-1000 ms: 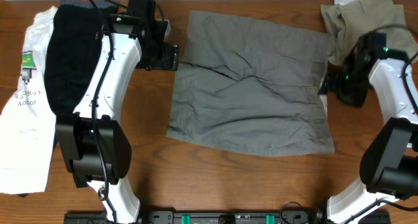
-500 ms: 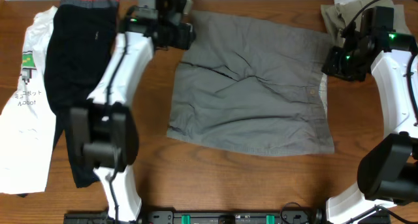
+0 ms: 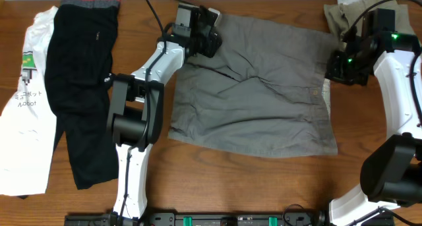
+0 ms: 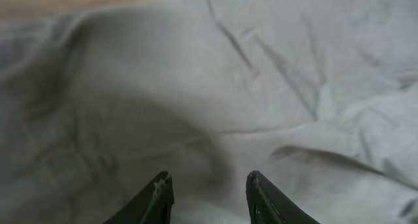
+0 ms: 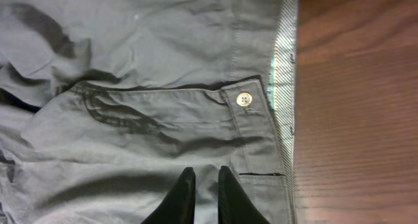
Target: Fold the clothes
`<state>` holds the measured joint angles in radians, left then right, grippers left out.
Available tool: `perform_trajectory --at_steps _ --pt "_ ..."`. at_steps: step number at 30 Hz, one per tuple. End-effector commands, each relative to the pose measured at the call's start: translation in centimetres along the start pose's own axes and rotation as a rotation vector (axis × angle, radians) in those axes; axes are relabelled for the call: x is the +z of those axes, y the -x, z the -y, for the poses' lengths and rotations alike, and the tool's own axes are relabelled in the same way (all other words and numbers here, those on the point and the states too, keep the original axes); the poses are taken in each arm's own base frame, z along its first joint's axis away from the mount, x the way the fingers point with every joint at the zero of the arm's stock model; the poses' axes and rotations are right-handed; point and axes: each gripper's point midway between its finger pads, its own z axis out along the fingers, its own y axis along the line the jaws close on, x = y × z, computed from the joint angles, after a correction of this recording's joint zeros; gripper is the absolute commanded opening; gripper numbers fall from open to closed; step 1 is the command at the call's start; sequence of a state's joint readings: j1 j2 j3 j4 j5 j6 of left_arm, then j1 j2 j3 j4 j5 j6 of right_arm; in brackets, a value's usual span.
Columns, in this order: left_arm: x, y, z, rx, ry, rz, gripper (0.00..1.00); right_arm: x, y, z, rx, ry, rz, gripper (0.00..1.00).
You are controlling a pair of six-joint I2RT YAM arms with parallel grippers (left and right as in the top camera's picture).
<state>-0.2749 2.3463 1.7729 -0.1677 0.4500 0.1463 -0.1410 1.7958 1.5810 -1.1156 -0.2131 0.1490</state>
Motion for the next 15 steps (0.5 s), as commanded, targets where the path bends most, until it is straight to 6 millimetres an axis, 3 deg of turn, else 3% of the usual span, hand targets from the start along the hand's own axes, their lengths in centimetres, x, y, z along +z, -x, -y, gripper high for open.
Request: perform_trajectory --at_steps 1,4,10,15 --pt "1.7 -2.4 -1.0 -0.056 0.001 -0.045 0.39 -0.4 0.1 -1.7 -0.030 0.026 0.016 0.14" --pt "2.4 -3.9 -2.4 -0.093 0.073 -0.083 0.40 -0.3 0.2 -2.3 -0.048 0.028 0.023 0.15" --pt "2.4 -4.2 -3.4 -0.102 0.106 -0.085 0.42 -0.2 0.1 -2.6 -0.056 0.030 0.020 0.17" --pt "1.4 -4.8 -7.0 -0.111 0.249 -0.101 0.42 -0.2 -0.1 -2.6 -0.063 0.028 0.012 0.17"
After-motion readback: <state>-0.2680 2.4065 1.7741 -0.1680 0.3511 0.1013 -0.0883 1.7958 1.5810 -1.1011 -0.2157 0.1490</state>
